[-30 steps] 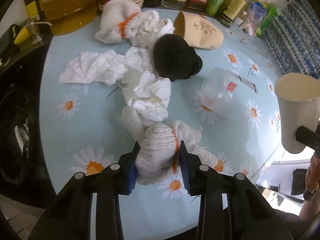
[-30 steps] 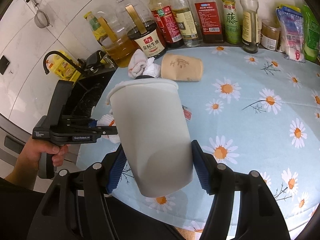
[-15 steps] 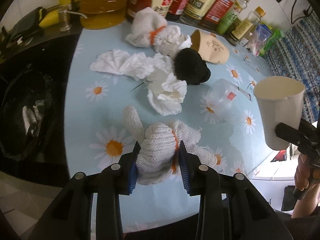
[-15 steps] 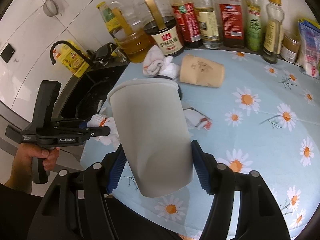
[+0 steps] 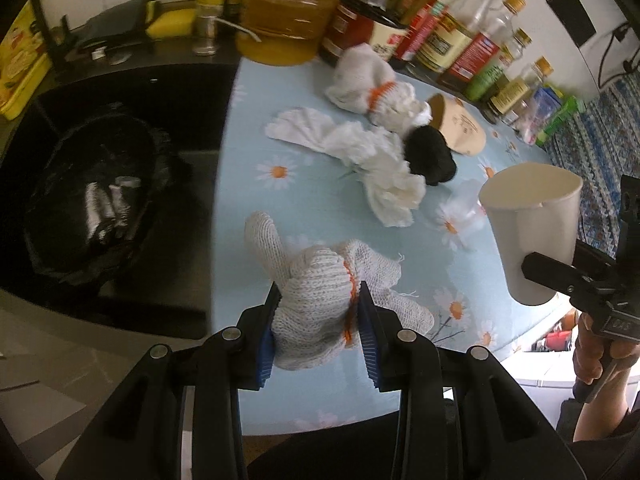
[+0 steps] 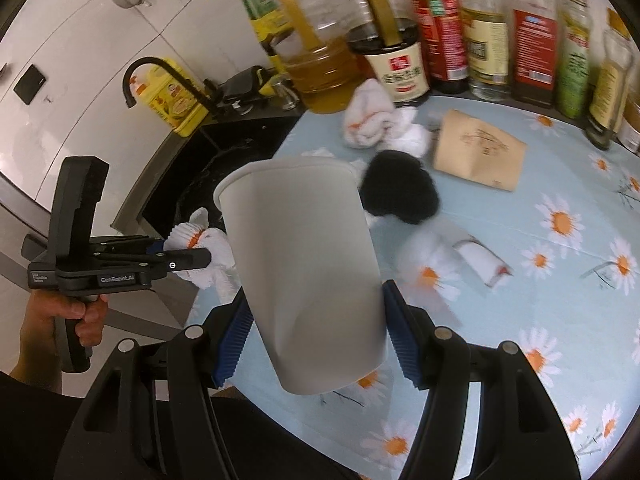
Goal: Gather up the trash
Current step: 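Carry the glove and paper cup over the bin in the sink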
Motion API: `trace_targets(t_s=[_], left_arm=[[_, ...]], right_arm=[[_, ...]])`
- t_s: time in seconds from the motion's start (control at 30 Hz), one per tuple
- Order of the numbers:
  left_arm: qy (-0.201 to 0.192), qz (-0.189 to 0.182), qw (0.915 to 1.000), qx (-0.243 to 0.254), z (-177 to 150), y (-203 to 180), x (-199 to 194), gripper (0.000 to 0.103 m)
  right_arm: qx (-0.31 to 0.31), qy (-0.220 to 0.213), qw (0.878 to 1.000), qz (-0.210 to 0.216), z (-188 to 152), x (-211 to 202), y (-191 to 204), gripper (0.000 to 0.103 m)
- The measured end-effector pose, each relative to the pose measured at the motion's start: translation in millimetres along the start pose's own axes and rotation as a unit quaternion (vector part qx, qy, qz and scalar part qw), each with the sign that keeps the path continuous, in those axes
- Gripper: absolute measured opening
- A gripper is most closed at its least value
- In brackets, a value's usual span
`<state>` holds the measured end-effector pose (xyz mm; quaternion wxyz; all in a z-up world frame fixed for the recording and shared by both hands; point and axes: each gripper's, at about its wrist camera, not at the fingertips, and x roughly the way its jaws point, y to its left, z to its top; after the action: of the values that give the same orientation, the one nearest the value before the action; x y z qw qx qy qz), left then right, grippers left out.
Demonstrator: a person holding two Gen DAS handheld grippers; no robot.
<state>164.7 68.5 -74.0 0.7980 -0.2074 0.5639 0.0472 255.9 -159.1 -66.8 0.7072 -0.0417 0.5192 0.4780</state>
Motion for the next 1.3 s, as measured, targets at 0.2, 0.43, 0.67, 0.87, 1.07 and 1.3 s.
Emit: trace_targets(t_s=[0.2,0.43,0.67,0.87,1.07,1.3], left_arm=[[-0.013,0.013,0.9996,-0.020,2,33,-19,0.034],[-0.024,0.017,0.9987,-0.041,4,78,-35,0.034],[-0.033,0.015,0.9979,-0.053,14,130,-49,0.034],[-0.040,0.011,0.9976,-0.055,23,174,-59,0.034],[-0.043,0.000,0.9976,-0.054,31,214,-64,0.034],[-0.044,-0.004,0.9984,-0.035,45,253,-74,0.034]], right_arm=[[-0.010,0.009,1.000,0.017,17,24,24,0.063],[-0.023,0.029,0.999,0.020,38,57,62,0.063],[-0.029,0.036,0.999,0.020,57,86,101,0.063],[-0.030,0.041,0.999,0.017,80,119,130,0.063],[-0.031,0.046,0.998,0.012,101,153,159,0.063],[-0.019,0.044,0.999,0.000,119,184,190,0.063]])
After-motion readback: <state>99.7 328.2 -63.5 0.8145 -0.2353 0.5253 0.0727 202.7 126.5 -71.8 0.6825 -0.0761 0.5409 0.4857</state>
